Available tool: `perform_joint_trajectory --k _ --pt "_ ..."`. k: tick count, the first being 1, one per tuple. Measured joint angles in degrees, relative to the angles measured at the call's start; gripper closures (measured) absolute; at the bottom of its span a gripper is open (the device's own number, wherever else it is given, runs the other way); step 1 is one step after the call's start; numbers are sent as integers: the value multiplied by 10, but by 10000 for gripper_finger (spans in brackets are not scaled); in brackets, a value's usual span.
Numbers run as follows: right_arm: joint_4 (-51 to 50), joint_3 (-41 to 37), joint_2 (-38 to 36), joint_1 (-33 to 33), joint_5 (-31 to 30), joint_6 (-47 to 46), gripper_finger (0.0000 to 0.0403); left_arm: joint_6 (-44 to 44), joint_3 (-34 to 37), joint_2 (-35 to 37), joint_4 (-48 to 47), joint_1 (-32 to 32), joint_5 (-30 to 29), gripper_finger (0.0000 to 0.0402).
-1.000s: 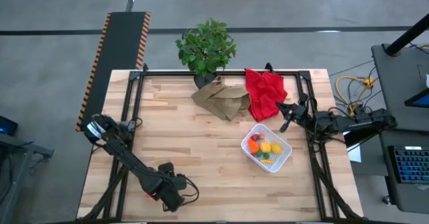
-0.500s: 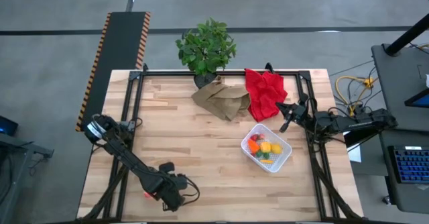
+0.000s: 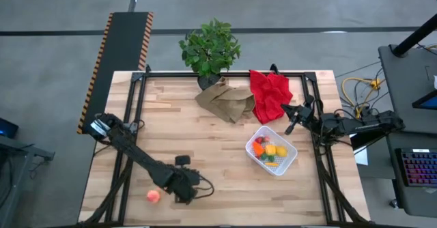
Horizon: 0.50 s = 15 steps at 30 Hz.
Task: Pick and placing Produce into tupperware
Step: Put the small peach into the white bin
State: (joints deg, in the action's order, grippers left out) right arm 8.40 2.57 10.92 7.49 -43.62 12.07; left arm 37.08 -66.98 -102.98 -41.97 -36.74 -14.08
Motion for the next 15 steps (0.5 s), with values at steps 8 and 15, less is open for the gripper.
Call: perform_joint_trajectory --k 8,15 --pt "0 0 0 0 0 2 394 -297 -5 0 269 111 -42 355" --pt "0 0 0 0 0 4 394 -466 -9 0 446 212 19 356"
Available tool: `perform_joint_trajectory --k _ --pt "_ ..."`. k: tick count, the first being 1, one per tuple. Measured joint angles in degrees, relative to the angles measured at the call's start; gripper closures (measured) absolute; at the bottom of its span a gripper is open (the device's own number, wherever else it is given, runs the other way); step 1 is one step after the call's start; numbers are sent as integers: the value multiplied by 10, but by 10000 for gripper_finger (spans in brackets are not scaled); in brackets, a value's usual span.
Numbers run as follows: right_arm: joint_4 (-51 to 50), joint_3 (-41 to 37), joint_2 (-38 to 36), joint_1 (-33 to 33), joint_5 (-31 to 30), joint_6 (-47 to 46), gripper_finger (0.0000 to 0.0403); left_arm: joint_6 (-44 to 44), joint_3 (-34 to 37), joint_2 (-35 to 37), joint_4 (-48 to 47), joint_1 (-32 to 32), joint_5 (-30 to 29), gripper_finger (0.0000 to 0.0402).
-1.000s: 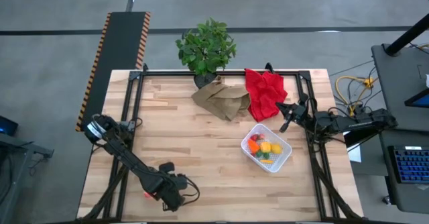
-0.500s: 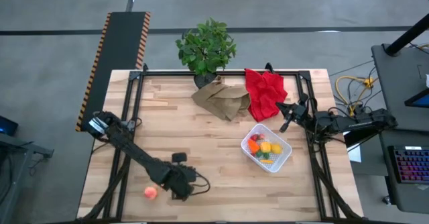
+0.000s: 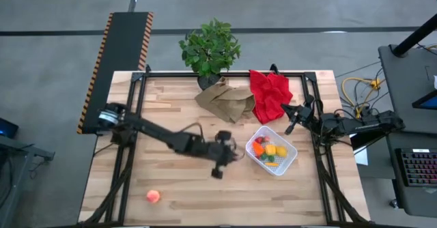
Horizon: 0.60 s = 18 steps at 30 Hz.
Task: Pick and placing Produce into tupperware
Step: Put the small peach into the white bin
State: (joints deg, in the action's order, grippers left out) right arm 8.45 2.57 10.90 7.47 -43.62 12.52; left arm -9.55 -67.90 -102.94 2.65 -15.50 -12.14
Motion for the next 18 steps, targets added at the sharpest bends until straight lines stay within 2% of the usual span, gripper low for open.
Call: perform_joint_trajectory --k 4,7,11,18 --pt "0 0 0 0 0 6 394 -3 -5 -11 45 57 65 356" --pt "0 0 0 0 -2 6 394 -11 -10 -27 68 81 76 357" --pt "-1 0 0 0 -12 10 394 -39 -27 -49 125 91 103 357" --pt "1 1 0 0 -17 15 394 -72 -108 -113 115 91 124 357"
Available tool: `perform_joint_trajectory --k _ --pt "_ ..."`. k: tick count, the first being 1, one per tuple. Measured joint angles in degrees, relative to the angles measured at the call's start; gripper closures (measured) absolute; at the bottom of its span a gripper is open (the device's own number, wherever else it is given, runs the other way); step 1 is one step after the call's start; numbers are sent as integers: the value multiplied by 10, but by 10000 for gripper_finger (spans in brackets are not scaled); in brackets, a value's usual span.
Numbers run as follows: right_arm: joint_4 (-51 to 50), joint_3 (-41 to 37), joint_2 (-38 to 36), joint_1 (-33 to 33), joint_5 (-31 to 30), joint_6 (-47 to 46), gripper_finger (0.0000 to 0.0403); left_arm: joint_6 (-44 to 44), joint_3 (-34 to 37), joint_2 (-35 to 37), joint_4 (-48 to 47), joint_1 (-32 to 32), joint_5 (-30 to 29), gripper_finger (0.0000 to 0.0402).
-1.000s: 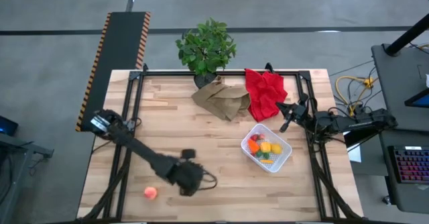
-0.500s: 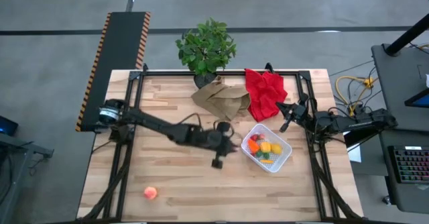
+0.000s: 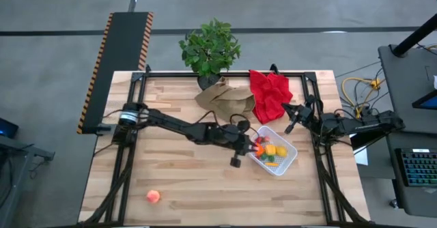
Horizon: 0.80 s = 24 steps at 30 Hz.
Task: Pick and placing Produce into tupperware
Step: Put the small peach into the white bin, then put the large pink peach into the white bin
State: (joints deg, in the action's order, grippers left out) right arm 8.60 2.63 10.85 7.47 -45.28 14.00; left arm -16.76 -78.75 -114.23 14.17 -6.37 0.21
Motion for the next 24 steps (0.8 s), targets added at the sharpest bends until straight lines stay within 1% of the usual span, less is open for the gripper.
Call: perform_joint_trajectory --k 6,12,18,24 --pt "2 0 0 0 0 0 394 -2 -56 -49 -17 3 2 357" --pt "2 0 1 0 1 0 394 -1 -72 -73 -16 9 2 349" --pt "2 0 1 0 1 2 394 -1 -72 -73 -16 12 1 310" --pt "2 0 1 0 1 2 394 -1 -72 -65 -18 12 2 254"
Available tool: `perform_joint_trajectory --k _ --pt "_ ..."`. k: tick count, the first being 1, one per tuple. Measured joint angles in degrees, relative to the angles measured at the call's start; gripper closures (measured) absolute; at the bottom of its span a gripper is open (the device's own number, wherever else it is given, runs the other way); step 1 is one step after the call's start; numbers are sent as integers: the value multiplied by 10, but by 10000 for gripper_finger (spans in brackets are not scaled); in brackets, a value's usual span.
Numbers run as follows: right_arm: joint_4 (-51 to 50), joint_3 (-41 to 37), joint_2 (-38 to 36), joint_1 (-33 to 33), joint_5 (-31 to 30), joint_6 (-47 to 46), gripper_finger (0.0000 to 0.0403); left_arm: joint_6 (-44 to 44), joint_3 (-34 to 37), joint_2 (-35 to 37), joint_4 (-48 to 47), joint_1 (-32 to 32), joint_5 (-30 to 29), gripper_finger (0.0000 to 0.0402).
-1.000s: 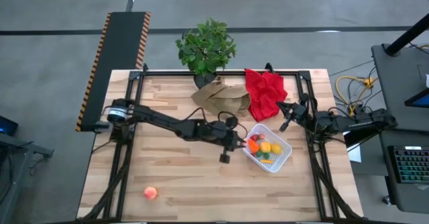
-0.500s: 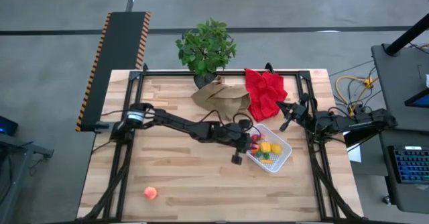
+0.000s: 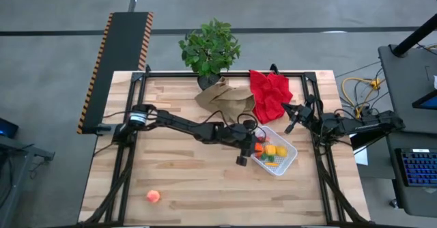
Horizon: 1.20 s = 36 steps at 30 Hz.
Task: Pick and placing Produce into tupperware
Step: Put the large pink peach into the white bin
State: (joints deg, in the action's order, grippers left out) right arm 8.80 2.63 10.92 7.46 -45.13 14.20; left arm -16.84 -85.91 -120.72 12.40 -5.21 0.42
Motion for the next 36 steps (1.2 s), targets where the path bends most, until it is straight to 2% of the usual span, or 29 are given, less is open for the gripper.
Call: perform_joint_trajectory --k 4,7,11,14,18,22,26,30,33,36 --pt "0 0 0 0 0 6 394 0 0 11 -40 -3 0 216" --pt "0 0 0 0 0 9 394 13 1 49 -150 -14 -13 203" --pt "0 0 0 0 0 24 394 82 2 117 -345 -51 -116 201" --pt "2 0 0 0 -1 29 394 135 15 169 -466 -103 -190 201" --pt "6 0 0 0 -3 28 394 253 24 241 -582 -177 -220 201" --pt "6 0 0 0 -4 25 394 406 27 294 -677 -240 -224 201" --pt "10 -1 0 0 -4 24 394 529 27 331 -695 -286 -202 201" --pt "15 -1 0 0 -9 24 394 568 27 346 -703 -313 -149 201" --pt "19 -1 0 0 -15 25 394 611 27 344 -741 -324 -133 201" --pt "24 -1 0 0 -16 36 394 615 27 329 -772 -327 -110 200"
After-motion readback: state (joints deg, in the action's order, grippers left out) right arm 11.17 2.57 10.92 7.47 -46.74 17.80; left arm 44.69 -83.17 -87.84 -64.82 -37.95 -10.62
